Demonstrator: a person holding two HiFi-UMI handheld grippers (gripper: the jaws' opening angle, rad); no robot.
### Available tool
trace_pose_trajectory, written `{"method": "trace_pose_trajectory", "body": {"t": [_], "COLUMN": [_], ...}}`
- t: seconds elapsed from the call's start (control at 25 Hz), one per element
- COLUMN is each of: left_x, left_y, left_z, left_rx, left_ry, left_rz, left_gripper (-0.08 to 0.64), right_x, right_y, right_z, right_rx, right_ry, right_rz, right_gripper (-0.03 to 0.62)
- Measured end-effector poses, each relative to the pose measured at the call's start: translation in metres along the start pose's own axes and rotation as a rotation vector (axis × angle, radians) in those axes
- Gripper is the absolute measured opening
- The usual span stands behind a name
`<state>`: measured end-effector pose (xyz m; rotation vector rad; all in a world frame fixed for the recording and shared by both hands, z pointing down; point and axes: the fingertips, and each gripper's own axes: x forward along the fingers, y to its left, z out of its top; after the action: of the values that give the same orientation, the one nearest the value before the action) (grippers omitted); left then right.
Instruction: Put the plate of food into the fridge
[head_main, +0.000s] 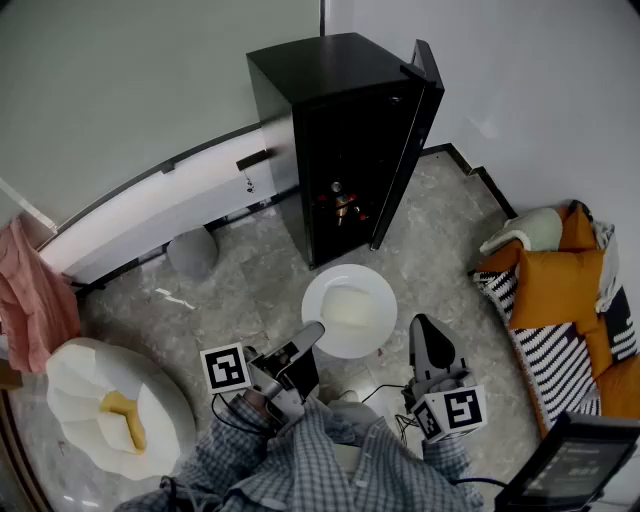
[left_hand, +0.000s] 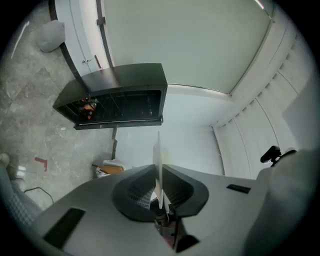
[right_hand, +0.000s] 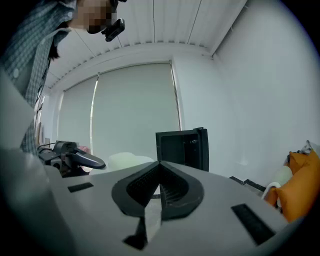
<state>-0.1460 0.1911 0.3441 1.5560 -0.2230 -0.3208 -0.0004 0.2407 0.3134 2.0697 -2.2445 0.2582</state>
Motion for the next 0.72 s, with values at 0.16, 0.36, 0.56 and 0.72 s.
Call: {"method": "trace_pose_trajectory", "body": {"t": [0.16,0.36,0.56,0.72], "left_x": [0.0004,-0.0003,-0.0002,0.0003], "left_y": [0.0009,0.0008,0.0004,0.0009], "left_z": [0.0023,0.0021,0.003,0.0034], "left_rx": [-0.004,-0.001,-0.001,-0.001], "left_ry": [-0.002,-0.003,-0.004,-0.002], "left_rz": [0.001,-0.002,-0.004,-0.005], "left_gripper": [0.031,0.031,0.032,0.031], "right_x": [0.0024,0.0015,0.0014,0.0018], "right_y": [0.0001,0.0006,-0.0007,-0.004], "right_z": [-0.0004,-0.0007,0.0002,0.0001], "right_rx": [0.002,0.002,0.011,0.052], "right_ry": [-0.003,-0.007,-0.009,-0.012], "right_rz": [0.0,0.0,-0.01,-0.02], "right_gripper": [0.008,0.008,0.008,0.008]}}
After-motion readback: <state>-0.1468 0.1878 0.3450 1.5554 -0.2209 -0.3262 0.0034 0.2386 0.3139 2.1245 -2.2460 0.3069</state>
